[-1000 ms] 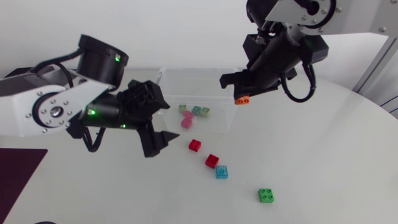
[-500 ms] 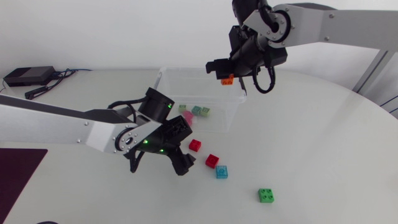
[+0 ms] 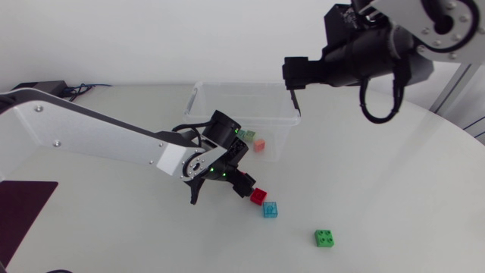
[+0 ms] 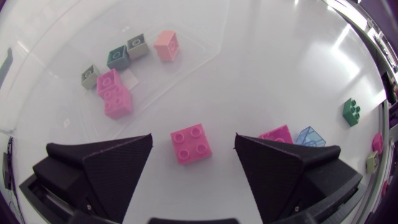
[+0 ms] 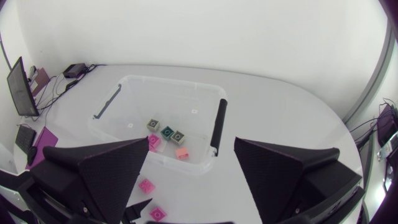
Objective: Pick up the duplo bricks and place them in the container
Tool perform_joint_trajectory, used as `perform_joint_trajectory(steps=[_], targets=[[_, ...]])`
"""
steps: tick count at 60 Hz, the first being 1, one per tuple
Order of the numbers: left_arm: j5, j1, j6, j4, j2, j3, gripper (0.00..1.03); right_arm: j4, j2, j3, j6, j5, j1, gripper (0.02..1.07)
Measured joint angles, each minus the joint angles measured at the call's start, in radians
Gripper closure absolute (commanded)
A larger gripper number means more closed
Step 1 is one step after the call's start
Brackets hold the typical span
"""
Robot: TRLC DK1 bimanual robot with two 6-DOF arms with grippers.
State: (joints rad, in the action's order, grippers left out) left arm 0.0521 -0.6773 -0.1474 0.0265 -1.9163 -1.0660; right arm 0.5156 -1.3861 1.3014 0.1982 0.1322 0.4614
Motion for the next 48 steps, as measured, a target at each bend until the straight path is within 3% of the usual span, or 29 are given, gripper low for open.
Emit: perform_joint_trajectory(steps=[13, 17, 21, 27, 31, 48], targets=[[0.032, 0.000, 0.082, 0.133, -0.013, -0.078, 0.17, 0.034, 0.193, -0.148, 0.000, -0.024, -0.035, 0.07], [0.040, -0.006, 0.122, 0.209, -0.023, -0.114, 0.26, 0.059, 0.269, -0.200, 0.000, -0.050, -0.074, 0.07], [0.040, -0.012, 0.151, 0.269, -0.037, -0.145, 0.28, 0.070, 0.323, -0.237, 0.000, -0.076, -0.112, 0.07], [0.040, -0.021, 0.191, 0.341, -0.068, -0.196, 0.29, 0.076, 0.374, -0.285, -0.002, -0.103, -0.162, 0.07], [0.040, -0.025, 0.213, 0.377, -0.085, -0.227, 0.38, 0.087, 0.396, -0.314, -0.005, -0.122, -0.189, 0.07], [0.040, -0.023, 0.287, 0.520, -0.168, -0.367, 0.46, 0.113, 0.457, -0.353, -0.013, -0.175, -0.248, 0.07]])
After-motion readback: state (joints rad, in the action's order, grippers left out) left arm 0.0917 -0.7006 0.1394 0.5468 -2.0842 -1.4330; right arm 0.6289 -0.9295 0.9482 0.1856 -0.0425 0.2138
